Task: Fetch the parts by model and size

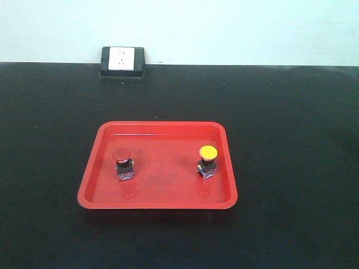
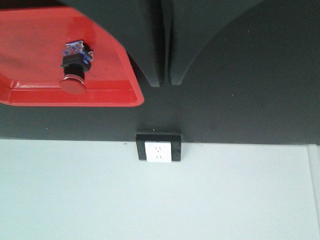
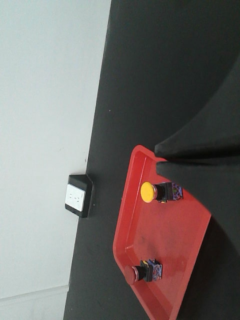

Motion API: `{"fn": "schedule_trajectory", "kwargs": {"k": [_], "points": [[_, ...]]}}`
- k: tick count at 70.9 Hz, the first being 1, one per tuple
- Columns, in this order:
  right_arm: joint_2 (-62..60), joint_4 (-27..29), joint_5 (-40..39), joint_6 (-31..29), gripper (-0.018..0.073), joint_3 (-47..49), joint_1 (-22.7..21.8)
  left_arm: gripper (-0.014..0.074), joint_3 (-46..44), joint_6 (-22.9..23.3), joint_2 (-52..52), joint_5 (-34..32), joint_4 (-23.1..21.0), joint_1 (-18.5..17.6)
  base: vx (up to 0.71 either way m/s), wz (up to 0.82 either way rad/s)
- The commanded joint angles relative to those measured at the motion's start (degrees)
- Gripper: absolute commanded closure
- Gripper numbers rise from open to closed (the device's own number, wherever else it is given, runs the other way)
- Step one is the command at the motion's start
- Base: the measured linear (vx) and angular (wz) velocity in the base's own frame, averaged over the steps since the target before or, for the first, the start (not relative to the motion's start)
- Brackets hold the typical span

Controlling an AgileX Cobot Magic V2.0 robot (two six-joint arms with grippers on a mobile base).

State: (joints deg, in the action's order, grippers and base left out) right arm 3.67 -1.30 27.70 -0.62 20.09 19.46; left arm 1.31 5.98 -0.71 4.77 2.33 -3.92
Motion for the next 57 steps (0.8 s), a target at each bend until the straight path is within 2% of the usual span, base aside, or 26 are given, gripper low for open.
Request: {"fn": "schedule_trajectory", "kwargs": {"k": [1,36,57], "points": [[1.1,-0.1,-4.0,-0.2,0.0569,1.4,-0.3,0.0604,0.6,-5.3,-0.8,-4.8,-3.5,0.2,0.00,0.00],[1.1,-0.1,-4.0,-0.2,0.0569,1.4,-0.3,0.0603,0.6,-5.6,-0.8,-4.8,-3.2,5.2,0.00,0.00],[1.1,-0.1,-4.0,-0.2,0.0569,1.4,-0.3,0.0603,0.6,-5.6,-0.7,-3.9,-3.2,4.8,0.00,0.00]]}}
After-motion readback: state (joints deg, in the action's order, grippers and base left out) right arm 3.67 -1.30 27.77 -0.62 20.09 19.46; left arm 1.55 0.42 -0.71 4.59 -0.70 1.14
